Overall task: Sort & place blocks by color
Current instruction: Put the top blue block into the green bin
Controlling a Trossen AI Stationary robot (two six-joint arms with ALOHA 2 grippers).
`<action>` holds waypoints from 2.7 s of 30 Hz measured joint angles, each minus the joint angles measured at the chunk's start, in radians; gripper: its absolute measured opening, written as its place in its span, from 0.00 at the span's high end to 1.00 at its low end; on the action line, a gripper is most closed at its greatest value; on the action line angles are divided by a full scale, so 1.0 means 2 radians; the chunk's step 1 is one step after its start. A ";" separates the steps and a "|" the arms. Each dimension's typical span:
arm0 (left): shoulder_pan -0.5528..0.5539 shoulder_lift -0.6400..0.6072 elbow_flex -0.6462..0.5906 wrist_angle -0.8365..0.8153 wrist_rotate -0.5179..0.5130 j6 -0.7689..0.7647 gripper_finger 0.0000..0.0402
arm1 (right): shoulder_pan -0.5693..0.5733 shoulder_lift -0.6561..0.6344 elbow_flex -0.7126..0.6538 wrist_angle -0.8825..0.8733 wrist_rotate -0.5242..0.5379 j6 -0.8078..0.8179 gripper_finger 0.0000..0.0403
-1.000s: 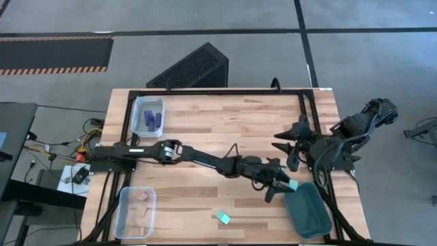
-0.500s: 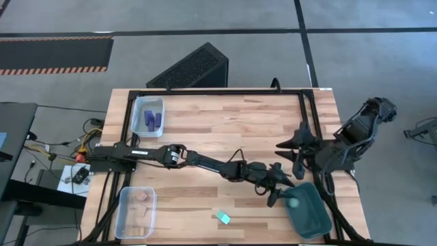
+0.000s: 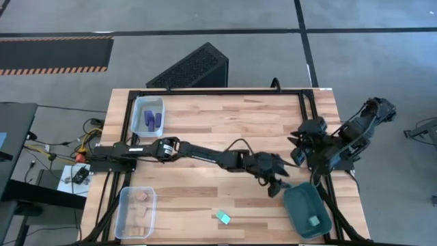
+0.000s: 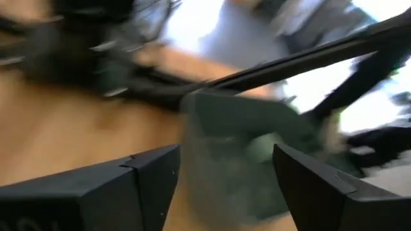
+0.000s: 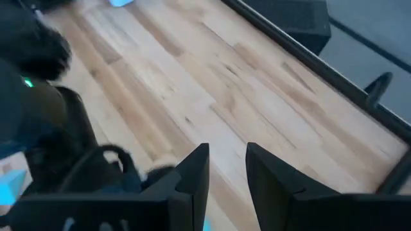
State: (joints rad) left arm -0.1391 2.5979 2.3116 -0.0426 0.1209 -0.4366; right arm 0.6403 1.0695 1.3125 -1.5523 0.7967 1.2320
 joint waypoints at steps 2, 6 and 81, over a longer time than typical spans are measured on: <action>0.005 -0.017 0.000 -0.066 -0.038 0.012 0.43 | -0.004 -0.017 -0.026 0.008 0.001 0.025 0.70; 0.017 -0.062 0.000 -0.206 -0.127 0.003 0.45 | -0.005 -0.047 -0.090 -0.009 -0.003 0.136 0.70; 0.072 -0.438 -0.490 -0.286 -0.091 0.075 0.47 | -0.130 0.091 -0.282 0.253 -0.332 0.344 0.39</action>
State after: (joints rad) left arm 0.0050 1.7210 1.3323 -0.6138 -0.0611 -0.2859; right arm 0.3806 1.2510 0.7475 -1.0457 0.1336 1.9191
